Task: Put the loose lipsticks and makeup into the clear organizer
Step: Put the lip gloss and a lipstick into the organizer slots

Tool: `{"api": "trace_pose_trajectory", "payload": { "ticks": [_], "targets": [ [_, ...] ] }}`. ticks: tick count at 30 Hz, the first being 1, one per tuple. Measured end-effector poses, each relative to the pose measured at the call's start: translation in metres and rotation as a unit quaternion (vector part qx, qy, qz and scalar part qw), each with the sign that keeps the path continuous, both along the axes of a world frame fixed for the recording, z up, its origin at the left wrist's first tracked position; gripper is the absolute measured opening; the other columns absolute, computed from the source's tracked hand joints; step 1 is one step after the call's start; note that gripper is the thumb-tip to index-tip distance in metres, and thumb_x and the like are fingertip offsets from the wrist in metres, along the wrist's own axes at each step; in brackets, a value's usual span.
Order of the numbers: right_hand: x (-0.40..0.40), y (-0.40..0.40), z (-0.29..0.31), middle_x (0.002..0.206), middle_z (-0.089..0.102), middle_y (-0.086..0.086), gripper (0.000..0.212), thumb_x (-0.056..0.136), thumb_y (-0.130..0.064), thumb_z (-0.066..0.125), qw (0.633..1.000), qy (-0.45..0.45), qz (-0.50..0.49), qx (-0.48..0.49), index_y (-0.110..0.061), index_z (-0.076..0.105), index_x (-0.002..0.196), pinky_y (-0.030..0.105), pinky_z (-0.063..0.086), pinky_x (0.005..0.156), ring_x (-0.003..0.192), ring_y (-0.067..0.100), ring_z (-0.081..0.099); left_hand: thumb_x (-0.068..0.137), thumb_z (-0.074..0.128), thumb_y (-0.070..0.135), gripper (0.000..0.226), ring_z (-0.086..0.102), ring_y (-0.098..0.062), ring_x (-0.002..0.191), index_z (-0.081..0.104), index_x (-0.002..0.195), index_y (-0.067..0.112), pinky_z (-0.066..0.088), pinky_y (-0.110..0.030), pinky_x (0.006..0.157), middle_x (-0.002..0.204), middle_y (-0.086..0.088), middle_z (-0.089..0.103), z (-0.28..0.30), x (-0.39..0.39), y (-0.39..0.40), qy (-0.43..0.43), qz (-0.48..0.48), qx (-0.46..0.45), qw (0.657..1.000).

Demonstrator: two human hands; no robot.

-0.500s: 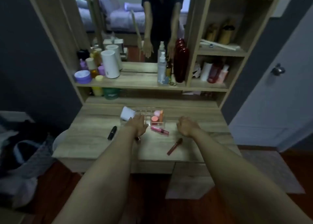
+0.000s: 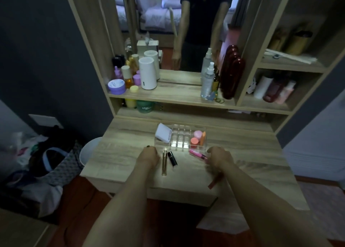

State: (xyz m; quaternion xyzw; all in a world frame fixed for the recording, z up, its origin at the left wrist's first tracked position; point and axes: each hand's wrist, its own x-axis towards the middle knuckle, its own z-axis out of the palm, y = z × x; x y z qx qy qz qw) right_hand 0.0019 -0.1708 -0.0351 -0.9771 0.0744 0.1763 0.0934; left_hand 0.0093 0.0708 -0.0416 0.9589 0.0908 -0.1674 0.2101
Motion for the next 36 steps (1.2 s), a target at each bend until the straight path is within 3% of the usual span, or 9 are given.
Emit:
{"api": "trace_pose_trajectory", "payload": {
  "ticks": [5, 13, 17, 21, 22, 25, 28, 30, 36],
  "targets": [
    [0.013, 0.002, -0.020, 0.122, 0.065, 0.005, 0.028, 0.087, -0.018, 0.052, 0.998, 0.015, 0.016, -0.051, -0.020, 0.064, 0.112, 0.037, 0.042, 0.100, 0.117, 0.023, 0.058, 0.090, 0.052, 0.022, 0.032, 0.060, -0.031, 0.113, 0.065, 0.107, -0.001, 0.049, -0.035, 0.093, 0.118, -0.019, 0.066, -0.020, 0.018, -0.012, 0.042, 0.017, -0.020, 0.999],
    [0.026, 0.001, -0.037, 0.118, 0.065, 0.004, 0.024, 0.086, -0.023, 0.056, 0.994, 0.035, 0.040, -0.092, -0.019, 0.062, 0.109, 0.036, 0.040, 0.098, 0.113, 0.024, 0.060, 0.088, 0.059, 0.024, 0.029, 0.063, -0.028, 0.106, 0.057, 0.110, 0.004, 0.051, -0.038, 0.086, 0.114, -0.014, 0.066, -0.037, 0.036, -0.026, 0.017, 0.026, -0.021, 0.999],
    [0.028, 0.005, -0.029, 0.120, 0.065, 0.008, 0.026, 0.086, -0.026, 0.055, 0.996, 0.030, 0.046, -0.073, -0.017, 0.062, 0.110, 0.036, 0.042, 0.097, 0.114, 0.027, 0.059, 0.084, 0.061, 0.022, 0.024, 0.067, -0.030, 0.098, 0.066, 0.089, -0.001, 0.053, -0.036, 0.081, 0.103, -0.019, 0.071, -0.033, 0.040, -0.019, 0.025, 0.013, -0.025, 0.999],
    [0.039, 0.009, -0.001, 0.114, 0.068, 0.017, 0.028, 0.082, -0.021, 0.062, 0.999, 0.005, 0.037, 0.031, -0.008, 0.066, 0.107, 0.035, 0.051, 0.085, 0.105, 0.033, 0.065, 0.074, 0.069, 0.019, 0.018, 0.062, -0.022, 0.074, 0.071, 0.080, 0.002, 0.051, -0.031, 0.067, 0.083, -0.012, 0.069, -0.019, 0.046, -0.008, 0.013, 0.010, -0.075, 0.997],
    [0.043, 0.011, 0.007, 0.114, 0.068, 0.018, 0.027, 0.083, -0.018, 0.064, 0.998, 0.006, 0.046, 0.052, -0.007, 0.066, 0.107, 0.035, 0.051, 0.084, 0.105, 0.033, 0.065, 0.074, 0.070, 0.018, 0.013, 0.056, -0.019, 0.069, 0.068, 0.069, 0.007, 0.047, -0.029, 0.063, 0.075, -0.010, 0.065, -0.014, 0.050, -0.006, 0.006, -0.002, -0.090, 0.996],
    [0.057, 0.019, 0.031, 0.101, 0.071, 0.016, 0.016, 0.084, -0.012, 0.065, 0.992, -0.013, 0.063, 0.105, -0.002, 0.070, 0.096, 0.031, 0.049, 0.077, 0.096, 0.030, 0.067, 0.077, 0.068, 0.012, 0.037, 0.044, -0.010, 0.052, 0.046, 0.048, 0.020, 0.037, -0.020, 0.054, 0.054, 0.002, 0.049, 0.007, 0.067, -0.004, -0.025, -0.008, -0.162, 0.986],
    [0.071, 0.027, 0.053, 0.086, 0.065, 0.007, 0.013, 0.085, -0.013, 0.066, 0.986, -0.049, 0.047, 0.149, -0.006, 0.070, 0.096, 0.027, 0.042, 0.069, 0.082, 0.021, 0.060, 0.079, 0.067, 0.001, 0.036, 0.051, -0.009, 0.058, 0.048, 0.054, 0.020, 0.048, -0.023, 0.065, 0.058, 0.003, 0.050, 0.028, 0.083, -0.006, -0.066, 0.001, -0.252, 0.966],
    [0.081, 0.034, 0.063, 0.093, 0.067, 0.010, 0.015, 0.086, -0.013, 0.065, 0.983, -0.089, 0.044, 0.152, -0.009, 0.069, 0.100, 0.027, 0.041, 0.069, 0.086, 0.022, 0.060, 0.078, 0.066, -0.004, 0.030, 0.052, -0.014, 0.063, 0.051, 0.062, 0.015, 0.050, -0.029, 0.069, 0.060, 0.001, 0.049, 0.038, 0.093, -0.009, -0.090, 0.002, -0.296, 0.951],
    [0.098, 0.057, 0.066, 0.114, 0.070, 0.008, 0.025, 0.091, -0.019, 0.060, 0.970, -0.196, 0.012, 0.140, -0.015, 0.066, 0.116, 0.038, 0.055, 0.086, 0.104, 0.024, 0.065, 0.080, 0.065, -0.005, 0.019, 0.046, -0.005, 0.060, 0.060, 0.095, 0.005, 0.042, -0.013, 0.057, 0.069, 0.006, 0.051, 0.045, 0.114, -0.020, -0.152, -0.014, -0.334, 0.930]
  ]
}}
